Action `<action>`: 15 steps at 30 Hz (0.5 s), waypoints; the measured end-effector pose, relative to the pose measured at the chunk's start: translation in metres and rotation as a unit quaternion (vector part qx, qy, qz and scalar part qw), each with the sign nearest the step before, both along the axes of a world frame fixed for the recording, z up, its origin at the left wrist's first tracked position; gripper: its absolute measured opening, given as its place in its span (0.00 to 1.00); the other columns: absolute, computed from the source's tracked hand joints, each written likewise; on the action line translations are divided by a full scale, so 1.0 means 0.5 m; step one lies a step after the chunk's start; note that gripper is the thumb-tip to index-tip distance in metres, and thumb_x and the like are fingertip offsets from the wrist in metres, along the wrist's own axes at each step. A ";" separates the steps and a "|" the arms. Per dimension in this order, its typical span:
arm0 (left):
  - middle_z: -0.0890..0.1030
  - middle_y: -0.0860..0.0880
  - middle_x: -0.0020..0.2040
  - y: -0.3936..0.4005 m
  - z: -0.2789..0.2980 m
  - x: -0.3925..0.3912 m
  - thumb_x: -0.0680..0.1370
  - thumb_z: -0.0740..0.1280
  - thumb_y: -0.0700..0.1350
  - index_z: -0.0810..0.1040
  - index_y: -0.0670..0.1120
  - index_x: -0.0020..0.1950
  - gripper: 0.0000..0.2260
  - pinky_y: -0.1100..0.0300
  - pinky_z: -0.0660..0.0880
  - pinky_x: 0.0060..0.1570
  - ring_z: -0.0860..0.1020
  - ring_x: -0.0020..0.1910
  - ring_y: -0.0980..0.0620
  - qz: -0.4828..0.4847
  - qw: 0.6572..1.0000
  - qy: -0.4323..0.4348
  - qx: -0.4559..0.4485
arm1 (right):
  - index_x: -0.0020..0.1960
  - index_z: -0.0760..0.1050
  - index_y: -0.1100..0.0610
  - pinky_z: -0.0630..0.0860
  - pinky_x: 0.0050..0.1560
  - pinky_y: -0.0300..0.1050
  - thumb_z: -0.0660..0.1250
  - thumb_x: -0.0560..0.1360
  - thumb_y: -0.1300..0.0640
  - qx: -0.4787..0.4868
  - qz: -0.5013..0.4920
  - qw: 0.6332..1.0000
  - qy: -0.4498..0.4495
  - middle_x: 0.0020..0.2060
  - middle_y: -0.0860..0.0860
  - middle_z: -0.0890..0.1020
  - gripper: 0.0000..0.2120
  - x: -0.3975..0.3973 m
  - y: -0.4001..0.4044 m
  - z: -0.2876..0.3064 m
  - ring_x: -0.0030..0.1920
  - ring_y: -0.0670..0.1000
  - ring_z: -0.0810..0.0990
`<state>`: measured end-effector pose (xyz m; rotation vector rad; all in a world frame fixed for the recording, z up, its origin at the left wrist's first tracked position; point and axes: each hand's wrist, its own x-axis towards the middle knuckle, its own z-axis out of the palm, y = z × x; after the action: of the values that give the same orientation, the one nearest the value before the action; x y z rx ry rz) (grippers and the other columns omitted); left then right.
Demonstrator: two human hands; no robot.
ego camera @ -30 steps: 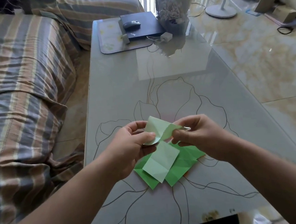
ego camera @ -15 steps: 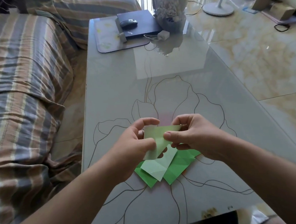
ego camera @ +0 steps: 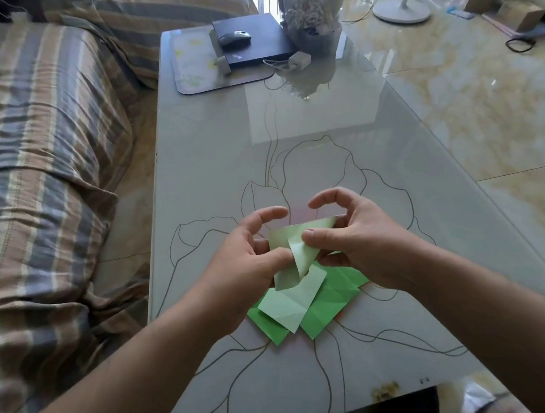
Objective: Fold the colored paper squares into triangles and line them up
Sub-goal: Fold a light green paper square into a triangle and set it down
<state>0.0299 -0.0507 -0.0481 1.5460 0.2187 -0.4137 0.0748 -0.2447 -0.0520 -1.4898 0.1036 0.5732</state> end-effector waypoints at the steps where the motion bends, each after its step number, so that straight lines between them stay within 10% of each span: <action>1: 0.85 0.36 0.51 -0.001 -0.001 0.001 0.79 0.66 0.30 0.79 0.52 0.64 0.20 0.38 0.80 0.57 0.85 0.50 0.34 0.004 1.000 0.004 -0.009 | 0.61 0.76 0.52 0.83 0.44 0.51 0.79 0.71 0.64 -0.002 -0.001 1.000 -0.003 0.39 0.57 0.84 0.22 0.000 0.000 -0.001 0.40 0.58 0.83; 15: 0.87 0.42 0.46 -0.001 -0.011 0.003 0.78 0.74 0.42 0.84 0.43 0.52 0.04 0.36 0.82 0.53 0.86 0.48 0.40 0.072 0.995 -0.063 0.036 | 0.52 0.80 0.56 0.80 0.51 0.56 0.72 0.77 0.64 0.029 0.023 0.999 -0.020 0.41 0.57 0.84 0.06 -0.006 -0.006 0.004 0.44 0.58 0.82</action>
<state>0.0312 -0.0513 -0.0536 1.6095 0.2475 -0.1944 0.0720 -0.2476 -0.0502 -1.4501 0.0226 0.5781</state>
